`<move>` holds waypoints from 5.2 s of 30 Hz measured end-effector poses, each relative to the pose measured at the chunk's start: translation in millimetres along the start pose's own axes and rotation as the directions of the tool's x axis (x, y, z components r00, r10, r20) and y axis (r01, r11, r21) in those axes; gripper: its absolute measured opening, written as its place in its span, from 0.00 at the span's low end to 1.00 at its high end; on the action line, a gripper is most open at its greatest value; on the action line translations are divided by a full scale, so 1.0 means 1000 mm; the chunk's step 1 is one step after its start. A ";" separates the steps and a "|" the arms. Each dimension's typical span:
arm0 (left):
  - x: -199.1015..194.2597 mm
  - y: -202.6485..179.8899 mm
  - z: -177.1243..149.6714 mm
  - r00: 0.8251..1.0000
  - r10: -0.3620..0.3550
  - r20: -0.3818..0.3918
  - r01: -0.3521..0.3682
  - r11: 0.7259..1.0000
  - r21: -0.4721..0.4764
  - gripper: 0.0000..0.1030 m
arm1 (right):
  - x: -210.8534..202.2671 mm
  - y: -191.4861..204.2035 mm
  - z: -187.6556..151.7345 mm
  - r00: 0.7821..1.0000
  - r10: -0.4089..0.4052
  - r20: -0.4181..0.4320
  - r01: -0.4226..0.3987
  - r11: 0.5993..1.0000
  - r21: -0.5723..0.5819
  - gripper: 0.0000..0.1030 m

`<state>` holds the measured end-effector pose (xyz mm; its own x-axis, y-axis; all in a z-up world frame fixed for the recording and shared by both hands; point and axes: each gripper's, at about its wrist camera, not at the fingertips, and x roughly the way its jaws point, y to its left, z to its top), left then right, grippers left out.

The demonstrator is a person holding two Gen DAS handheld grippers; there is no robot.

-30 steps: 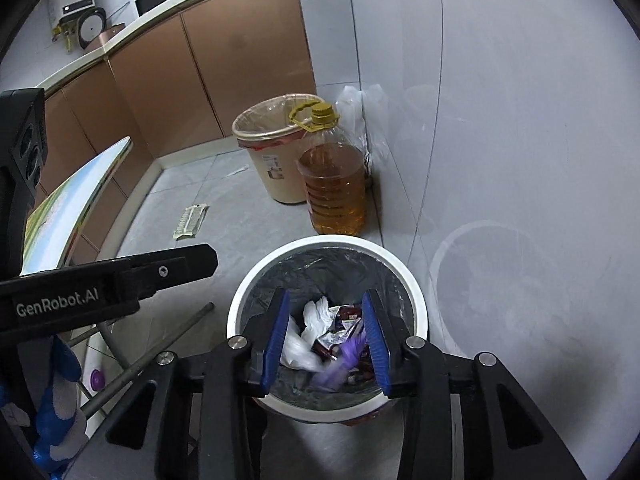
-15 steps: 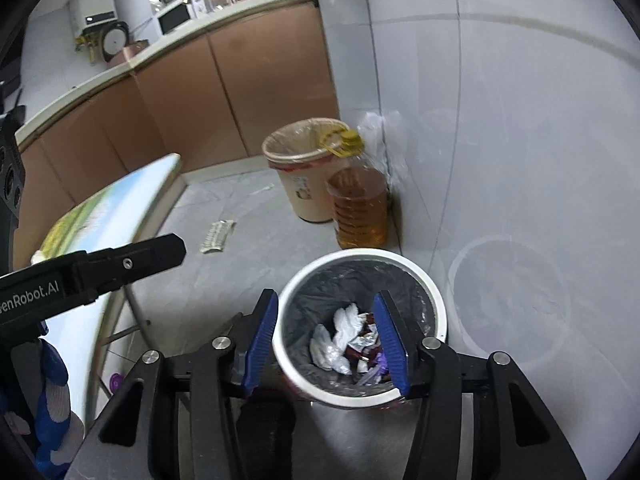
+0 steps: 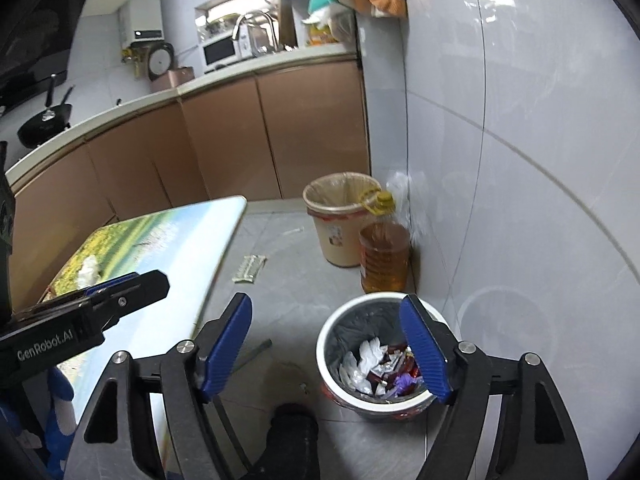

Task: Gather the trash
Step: 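Withdraw both open grippers from the bin and move back over the table, then grasp the red-capped clear plastic item with the left gripper while the right gripper grasps the white tissue, then carry the red-capped plastic item and white tissue over the bin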

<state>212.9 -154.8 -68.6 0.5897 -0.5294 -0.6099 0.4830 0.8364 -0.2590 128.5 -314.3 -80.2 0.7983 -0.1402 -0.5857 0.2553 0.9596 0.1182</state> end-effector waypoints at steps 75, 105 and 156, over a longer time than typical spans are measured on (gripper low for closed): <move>-0.242 0.050 -0.057 0.818 0.408 0.405 -0.392 0.911 -0.126 0.76 | -0.165 0.127 -0.006 0.920 0.187 0.344 -0.088 0.955 -0.283 1.00; -0.077 0.370 -0.048 0.901 0.430 -0.055 -0.416 0.822 -0.390 0.75 | 0.151 0.331 0.015 0.857 0.434 -0.278 -0.511 0.784 -0.352 0.79; -0.066 0.169 0.004 0.974 0.226 -0.013 -0.223 0.952 -0.207 0.14 | 0.049 0.127 0.025 0.916 0.384 -0.113 -0.398 0.902 -0.168 0.13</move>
<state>258.3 20.7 -69.3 0.6749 -0.3252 -0.6624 0.1942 0.9443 -0.2658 213.9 -205.1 -73.4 0.7677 0.2675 -0.5823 -0.1793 0.9621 0.2056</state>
